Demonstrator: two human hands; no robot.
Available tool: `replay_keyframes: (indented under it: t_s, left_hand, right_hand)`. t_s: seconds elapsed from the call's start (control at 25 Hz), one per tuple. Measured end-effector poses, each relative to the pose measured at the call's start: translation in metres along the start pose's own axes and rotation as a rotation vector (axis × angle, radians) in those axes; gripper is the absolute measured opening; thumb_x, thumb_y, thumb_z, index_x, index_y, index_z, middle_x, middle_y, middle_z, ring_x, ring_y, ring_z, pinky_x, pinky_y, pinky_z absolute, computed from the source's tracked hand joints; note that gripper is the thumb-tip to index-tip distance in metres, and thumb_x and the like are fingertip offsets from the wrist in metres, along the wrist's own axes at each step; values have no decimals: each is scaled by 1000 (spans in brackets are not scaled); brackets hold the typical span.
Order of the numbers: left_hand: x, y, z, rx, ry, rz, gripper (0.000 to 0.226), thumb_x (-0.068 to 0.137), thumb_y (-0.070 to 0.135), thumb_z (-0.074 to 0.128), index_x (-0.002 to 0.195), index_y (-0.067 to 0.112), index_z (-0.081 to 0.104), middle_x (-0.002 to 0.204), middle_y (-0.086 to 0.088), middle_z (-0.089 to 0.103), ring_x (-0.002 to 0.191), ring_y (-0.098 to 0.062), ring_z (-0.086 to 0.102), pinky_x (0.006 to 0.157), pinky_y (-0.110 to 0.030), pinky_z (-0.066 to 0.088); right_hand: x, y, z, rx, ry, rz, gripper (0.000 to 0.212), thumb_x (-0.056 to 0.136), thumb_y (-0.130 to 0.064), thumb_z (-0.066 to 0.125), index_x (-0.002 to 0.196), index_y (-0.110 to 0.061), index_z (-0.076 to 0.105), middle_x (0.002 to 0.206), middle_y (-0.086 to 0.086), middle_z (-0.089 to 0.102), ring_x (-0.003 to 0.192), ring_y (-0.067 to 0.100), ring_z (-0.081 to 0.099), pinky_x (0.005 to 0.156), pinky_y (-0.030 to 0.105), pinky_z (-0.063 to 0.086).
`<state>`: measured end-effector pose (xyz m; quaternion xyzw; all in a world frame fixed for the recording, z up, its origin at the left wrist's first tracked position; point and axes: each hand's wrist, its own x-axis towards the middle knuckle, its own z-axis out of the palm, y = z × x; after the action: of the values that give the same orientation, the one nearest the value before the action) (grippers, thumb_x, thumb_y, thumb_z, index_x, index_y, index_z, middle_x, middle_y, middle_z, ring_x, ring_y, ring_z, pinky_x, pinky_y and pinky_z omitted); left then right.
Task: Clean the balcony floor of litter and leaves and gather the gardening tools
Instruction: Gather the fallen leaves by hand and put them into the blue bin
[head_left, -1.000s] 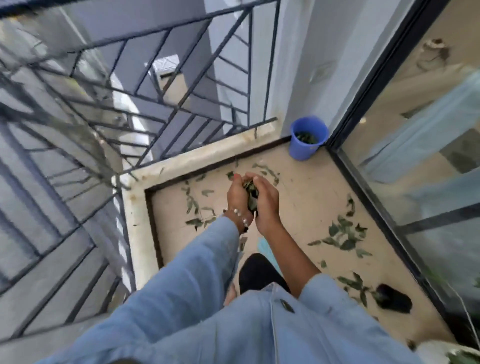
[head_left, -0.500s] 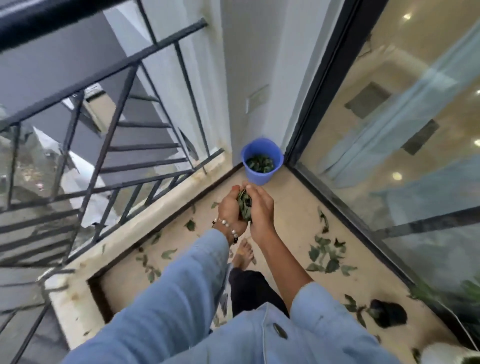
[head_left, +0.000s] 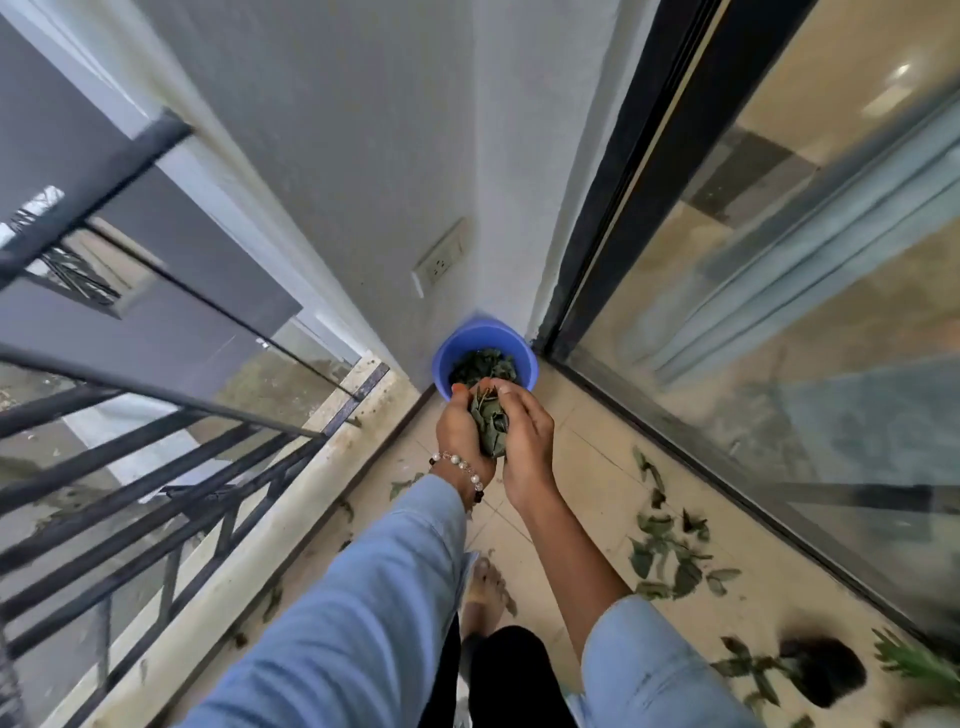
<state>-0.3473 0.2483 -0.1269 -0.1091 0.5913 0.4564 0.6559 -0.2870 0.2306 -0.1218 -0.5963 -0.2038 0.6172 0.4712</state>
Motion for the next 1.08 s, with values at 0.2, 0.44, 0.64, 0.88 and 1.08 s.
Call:
replay_keyframes:
  t_s: [0.2, 0.44, 0.64, 0.88, 1.08]
  left_hand:
    - [161, 4, 12, -5, 2, -64, 48, 101, 46, 32, 108, 11, 64, 109, -13, 67, 97, -27, 65, 81, -36, 53]
    - [309, 3, 15, 105, -59, -120, 72, 94, 68, 22, 115, 12, 63, 124, -16, 63, 112, -32, 60, 98, -44, 46]
    - [313, 10, 9, 379, 83, -70, 69, 97, 63, 15, 149, 22, 31, 148, 8, 34, 140, -20, 32, 113, -42, 23]
    - [242, 32, 11, 572, 58, -119, 66, 99, 58, 24, 151, 17, 28, 155, 0, 31, 142, -22, 31, 111, -43, 27]
    - [165, 43, 30, 1096, -56, 6, 42, 100, 37, 45, 128, 8, 55, 132, -17, 58, 120, -36, 56, 103, -53, 43]
  right_hand:
    - [144, 78, 7, 102, 123, 111, 17, 92, -22, 58, 96, -18, 74, 104, 5, 72, 104, 24, 65, 98, 47, 49]
    - [289, 172, -3, 108, 191, 301, 59, 89, -61, 48, 132, -22, 54, 133, 1, 57, 119, 19, 55, 105, 41, 43]
    - [302, 180, -21, 261, 317, 416, 48, 100, -48, 31, 129, -15, 50, 115, -7, 52, 106, 11, 49, 96, 25, 37]
    - [215, 130, -29, 208, 415, 440, 50, 99, -43, 39, 119, 0, 56, 117, 8, 54, 113, 22, 51, 99, 35, 42]
    - [130, 72, -34, -237, 421, 319, 40, 92, -53, 50, 74, -22, 67, 86, 7, 68, 84, 25, 61, 77, 43, 50]
